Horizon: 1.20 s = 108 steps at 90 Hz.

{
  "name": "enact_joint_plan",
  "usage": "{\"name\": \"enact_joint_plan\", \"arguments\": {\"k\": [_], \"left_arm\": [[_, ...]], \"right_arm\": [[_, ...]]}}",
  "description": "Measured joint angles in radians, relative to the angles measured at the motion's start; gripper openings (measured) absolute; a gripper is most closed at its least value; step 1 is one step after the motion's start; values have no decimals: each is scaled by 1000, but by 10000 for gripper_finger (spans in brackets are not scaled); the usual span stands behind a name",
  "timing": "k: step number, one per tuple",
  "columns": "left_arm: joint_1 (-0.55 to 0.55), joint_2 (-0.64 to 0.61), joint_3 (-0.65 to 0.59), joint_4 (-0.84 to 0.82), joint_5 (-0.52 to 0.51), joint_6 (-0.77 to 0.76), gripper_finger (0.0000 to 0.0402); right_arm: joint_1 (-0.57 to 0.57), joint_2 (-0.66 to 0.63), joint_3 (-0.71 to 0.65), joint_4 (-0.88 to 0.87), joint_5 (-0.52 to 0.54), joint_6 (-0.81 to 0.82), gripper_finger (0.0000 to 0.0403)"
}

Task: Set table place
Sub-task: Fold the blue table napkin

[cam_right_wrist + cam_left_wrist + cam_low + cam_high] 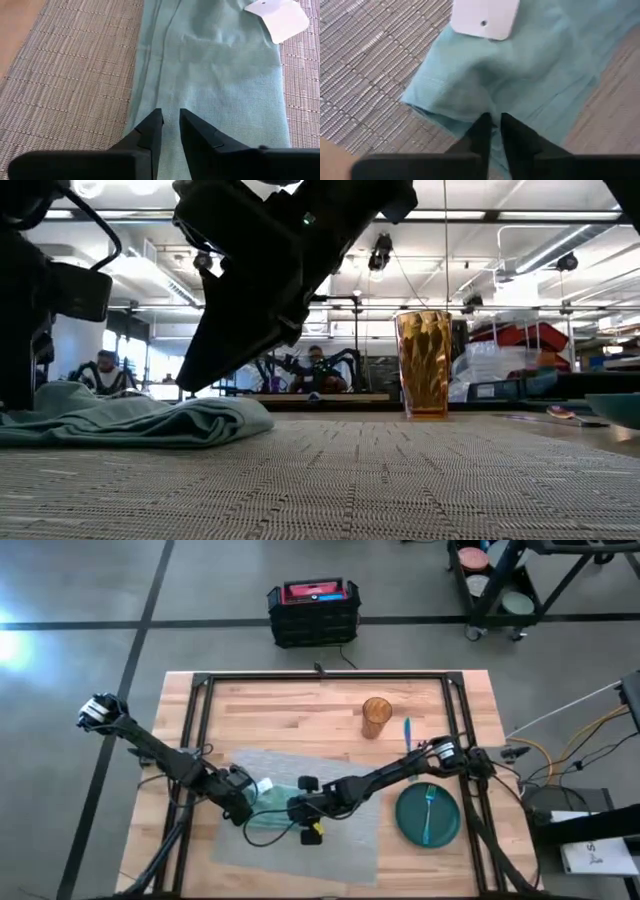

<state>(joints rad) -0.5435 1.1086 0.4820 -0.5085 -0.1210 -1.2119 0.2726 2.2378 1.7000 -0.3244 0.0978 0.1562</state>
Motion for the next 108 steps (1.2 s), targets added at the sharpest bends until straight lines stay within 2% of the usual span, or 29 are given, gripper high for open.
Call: {"name": "enact_joint_plan", "arguments": {"k": [13,30,51,63,88,98,108], "left_arm": [[-1,-1,44,-24,43,-2,7],[-2,-1,114,-139,110,-30,3],[-3,2,85,-104,100,-32,10],[-3,2,67,-99,96,-49,39],[-3,2,66,-94,86,-30,142],[-4,2,66,-93,49,-13,158],[-22,2,66,-94,31,-1,154]], "right_arm": [[0,0,0,0,0,1,72],[0,0,-1,0,0,3,83],[0,0,-1,0,0,7,93],[0,1,-1,0,0,7,97],[0,1,-1,0,0,8,107],[0,1,-1,0,0,8,111],[0,1,-1,1,0,8,115]]}}
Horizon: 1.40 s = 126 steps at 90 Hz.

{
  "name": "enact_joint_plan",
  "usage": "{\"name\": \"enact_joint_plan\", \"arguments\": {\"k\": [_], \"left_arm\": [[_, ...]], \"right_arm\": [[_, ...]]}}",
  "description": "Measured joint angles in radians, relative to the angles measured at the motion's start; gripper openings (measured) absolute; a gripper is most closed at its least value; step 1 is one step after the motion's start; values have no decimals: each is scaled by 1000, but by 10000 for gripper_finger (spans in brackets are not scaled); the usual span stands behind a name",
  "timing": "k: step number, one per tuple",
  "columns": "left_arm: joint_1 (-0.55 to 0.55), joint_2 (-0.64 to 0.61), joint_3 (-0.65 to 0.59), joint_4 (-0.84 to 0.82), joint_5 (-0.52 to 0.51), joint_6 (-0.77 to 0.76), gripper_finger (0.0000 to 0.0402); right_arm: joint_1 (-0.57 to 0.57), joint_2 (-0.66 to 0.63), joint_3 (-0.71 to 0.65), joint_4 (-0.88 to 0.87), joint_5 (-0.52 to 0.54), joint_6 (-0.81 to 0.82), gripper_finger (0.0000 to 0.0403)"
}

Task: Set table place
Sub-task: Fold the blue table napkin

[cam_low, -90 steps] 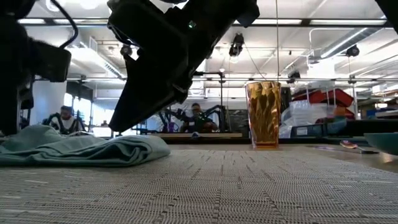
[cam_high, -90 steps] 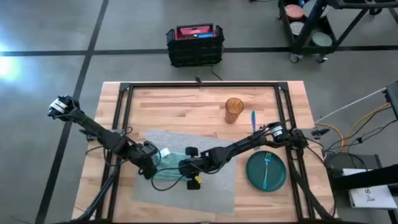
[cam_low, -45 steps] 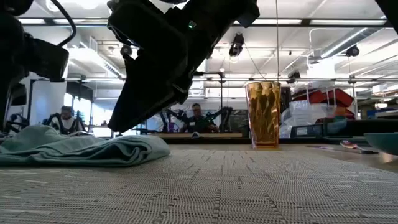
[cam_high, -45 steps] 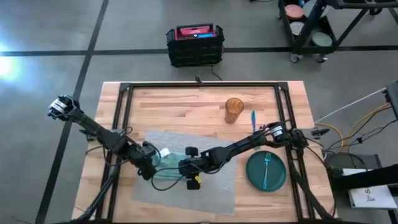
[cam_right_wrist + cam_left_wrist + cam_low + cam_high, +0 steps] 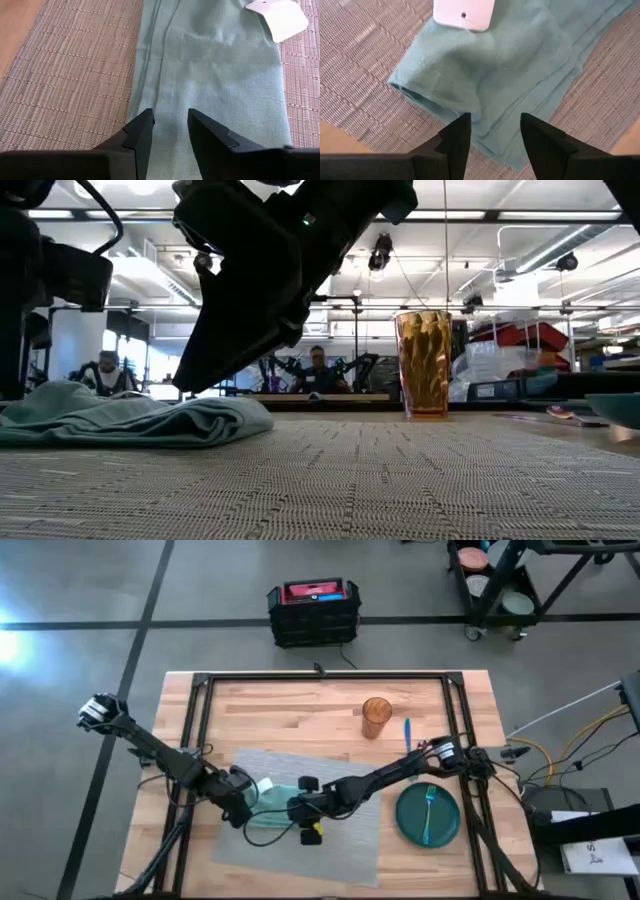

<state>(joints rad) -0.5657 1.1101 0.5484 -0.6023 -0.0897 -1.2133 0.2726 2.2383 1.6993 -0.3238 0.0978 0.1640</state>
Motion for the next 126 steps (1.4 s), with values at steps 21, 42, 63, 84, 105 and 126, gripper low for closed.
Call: {"name": "enact_joint_plan", "arguments": {"k": [21,42,63,84,105,126], "left_arm": [[-74,-47,0,-6,-49,-49,117],[-82,-61,1,-4,-156,-19,108],[-81,-57,0,3,-141,-30,139],[-81,-55,0,-1,-137,-27,178],[-81,-55,-1,2,-137,-27,176],[-81,-48,-1,4,-136,-26,165]], "right_arm": [[0,0,0,0,0,0,116],[0,0,-1,0,0,0,101],[0,0,-1,-1,-1,-1,90],[-2,-7,-1,-8,-74,0,103],[-3,-75,-2,-69,-80,8,144],[-3,-116,-84,-52,-78,9,184]]}}
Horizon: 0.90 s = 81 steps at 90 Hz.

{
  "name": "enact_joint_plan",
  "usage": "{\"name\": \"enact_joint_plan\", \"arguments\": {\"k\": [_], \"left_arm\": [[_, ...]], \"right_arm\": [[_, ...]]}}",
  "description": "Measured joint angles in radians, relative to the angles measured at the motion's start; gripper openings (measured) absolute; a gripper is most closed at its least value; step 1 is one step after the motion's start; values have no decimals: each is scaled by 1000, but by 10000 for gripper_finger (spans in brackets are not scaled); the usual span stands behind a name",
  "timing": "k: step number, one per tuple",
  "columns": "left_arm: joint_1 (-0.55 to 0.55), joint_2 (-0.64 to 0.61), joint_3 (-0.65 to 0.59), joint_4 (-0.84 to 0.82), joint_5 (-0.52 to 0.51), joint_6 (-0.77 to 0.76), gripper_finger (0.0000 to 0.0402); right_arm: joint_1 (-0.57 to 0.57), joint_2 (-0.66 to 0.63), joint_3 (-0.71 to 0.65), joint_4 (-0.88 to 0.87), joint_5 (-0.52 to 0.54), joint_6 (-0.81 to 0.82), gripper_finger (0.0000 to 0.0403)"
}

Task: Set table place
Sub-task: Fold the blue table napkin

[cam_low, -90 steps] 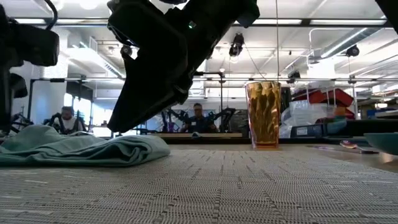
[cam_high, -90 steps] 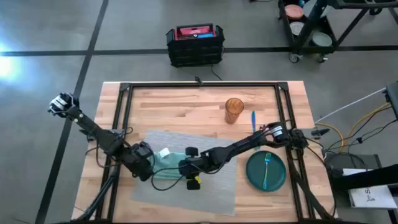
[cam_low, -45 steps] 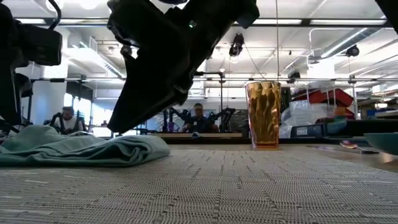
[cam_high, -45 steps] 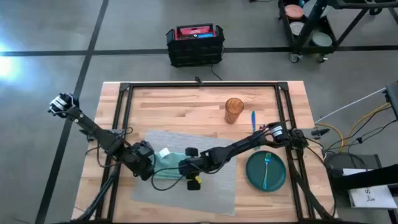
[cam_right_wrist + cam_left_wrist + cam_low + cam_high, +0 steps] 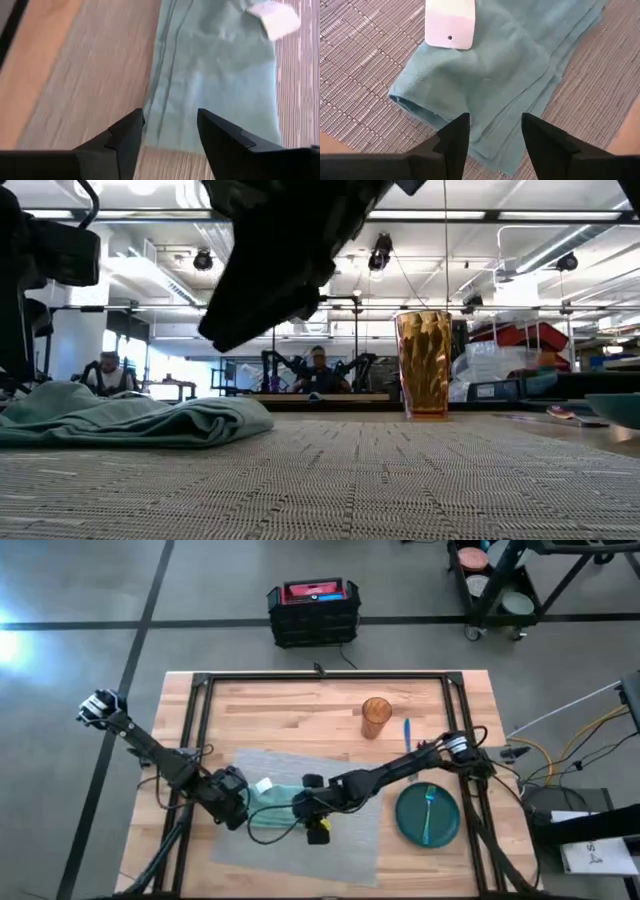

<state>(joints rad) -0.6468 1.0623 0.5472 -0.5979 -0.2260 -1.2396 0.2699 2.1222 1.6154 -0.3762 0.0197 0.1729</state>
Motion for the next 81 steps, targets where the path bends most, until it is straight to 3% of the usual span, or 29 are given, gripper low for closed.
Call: {"name": "enact_joint_plan", "arguments": {"k": [45,81], "left_arm": [[-5,5,0,25,7,-28,186],[-13,5,0,-12,8,-64,165]], "right_arm": [[7,-33,-143,286,9,69,213],[14,-34,-143,307,9,28,204]]}}
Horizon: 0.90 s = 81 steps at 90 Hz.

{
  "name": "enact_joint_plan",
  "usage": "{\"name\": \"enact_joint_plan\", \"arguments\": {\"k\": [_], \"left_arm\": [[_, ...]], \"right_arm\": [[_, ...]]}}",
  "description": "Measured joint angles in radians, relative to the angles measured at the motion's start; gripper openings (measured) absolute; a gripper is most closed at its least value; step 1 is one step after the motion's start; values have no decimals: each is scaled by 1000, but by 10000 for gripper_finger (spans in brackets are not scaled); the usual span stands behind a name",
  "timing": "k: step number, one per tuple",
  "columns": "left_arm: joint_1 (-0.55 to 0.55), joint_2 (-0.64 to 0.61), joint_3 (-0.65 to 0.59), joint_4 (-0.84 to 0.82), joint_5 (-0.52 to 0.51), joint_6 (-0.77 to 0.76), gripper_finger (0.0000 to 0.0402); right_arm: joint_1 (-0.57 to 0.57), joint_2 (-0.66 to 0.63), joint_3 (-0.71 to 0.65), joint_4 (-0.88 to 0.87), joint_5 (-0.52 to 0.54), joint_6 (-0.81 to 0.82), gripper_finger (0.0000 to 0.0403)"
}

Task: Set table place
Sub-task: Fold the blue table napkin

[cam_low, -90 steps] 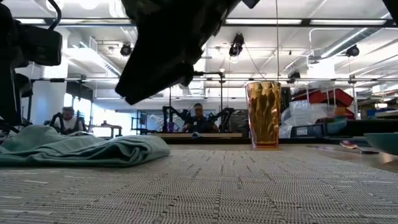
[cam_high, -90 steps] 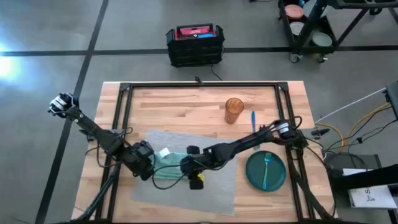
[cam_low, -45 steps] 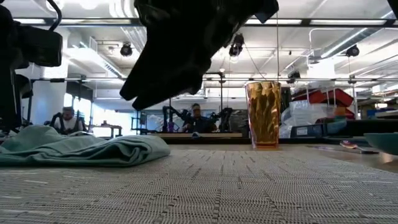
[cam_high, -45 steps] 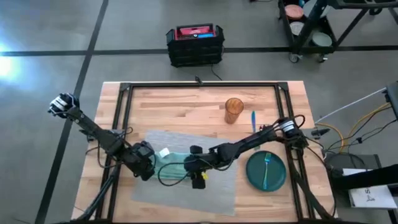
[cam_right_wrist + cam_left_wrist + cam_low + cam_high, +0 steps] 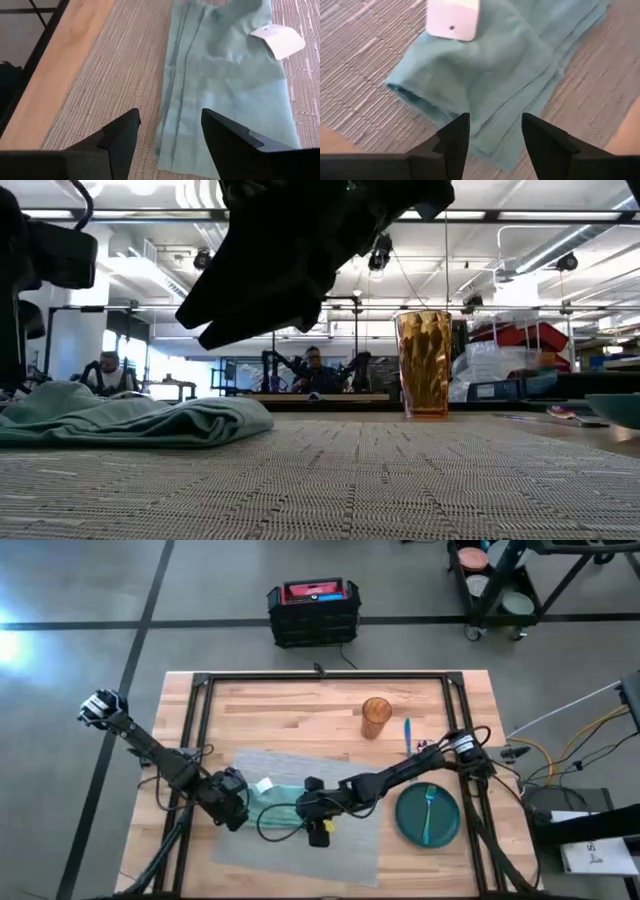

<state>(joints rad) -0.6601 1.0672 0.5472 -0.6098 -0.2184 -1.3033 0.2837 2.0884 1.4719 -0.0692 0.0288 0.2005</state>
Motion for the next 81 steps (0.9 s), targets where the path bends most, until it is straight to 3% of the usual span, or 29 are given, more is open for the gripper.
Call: {"name": "enact_joint_plan", "arguments": {"k": [38,62,81], "left_arm": [[1,0,-22,10,-7,-54,166],[1,0,-106,162,-8,-72,154],[1,0,-143,167,-13,-82,155]], "right_arm": [[-12,0,0,2,7,-70,218],[-11,0,0,29,8,-64,208],[-11,1,0,31,8,-63,205]]}}
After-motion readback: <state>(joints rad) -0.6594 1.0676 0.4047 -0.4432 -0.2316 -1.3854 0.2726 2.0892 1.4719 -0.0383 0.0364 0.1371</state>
